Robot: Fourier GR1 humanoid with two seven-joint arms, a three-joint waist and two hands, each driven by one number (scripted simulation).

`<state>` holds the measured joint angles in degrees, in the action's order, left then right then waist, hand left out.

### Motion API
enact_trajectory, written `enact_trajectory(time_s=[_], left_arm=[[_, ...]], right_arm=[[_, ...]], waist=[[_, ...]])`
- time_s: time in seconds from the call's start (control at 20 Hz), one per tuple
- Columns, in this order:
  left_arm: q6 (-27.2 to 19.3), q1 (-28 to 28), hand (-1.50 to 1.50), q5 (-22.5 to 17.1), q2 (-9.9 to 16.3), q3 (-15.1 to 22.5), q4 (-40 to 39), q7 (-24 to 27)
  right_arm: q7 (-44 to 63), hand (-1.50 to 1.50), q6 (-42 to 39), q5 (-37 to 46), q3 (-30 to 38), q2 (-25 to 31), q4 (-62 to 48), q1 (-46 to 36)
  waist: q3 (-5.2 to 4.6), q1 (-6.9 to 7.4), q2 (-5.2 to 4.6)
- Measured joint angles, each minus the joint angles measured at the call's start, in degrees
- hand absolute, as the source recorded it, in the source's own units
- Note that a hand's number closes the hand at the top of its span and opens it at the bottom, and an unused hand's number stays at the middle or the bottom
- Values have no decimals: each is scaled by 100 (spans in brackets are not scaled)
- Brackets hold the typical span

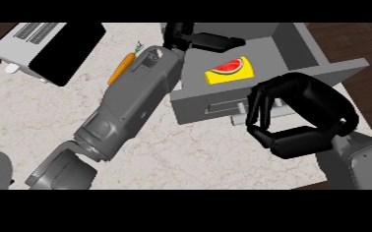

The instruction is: Pick up the cup, place it into the drawer and close the drawer

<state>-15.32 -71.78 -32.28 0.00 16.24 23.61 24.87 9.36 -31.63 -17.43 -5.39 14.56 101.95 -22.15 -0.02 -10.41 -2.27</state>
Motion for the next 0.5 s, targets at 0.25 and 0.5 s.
enact_trajectory(time_s=[0.25, 0.5], left_arm=[[-169, -61, -150, -289, 0, -34, -50, 206], [-174, 37, -150, -457, 0, -129, -115, 433]], right_arm=[[273, -150, -433, 559, -343, 535, 80, 222], [-36, -150, -176, 2014, -666, 734, 42, 439]], waist=[[2, 261, 72], [7, 591, 117]])
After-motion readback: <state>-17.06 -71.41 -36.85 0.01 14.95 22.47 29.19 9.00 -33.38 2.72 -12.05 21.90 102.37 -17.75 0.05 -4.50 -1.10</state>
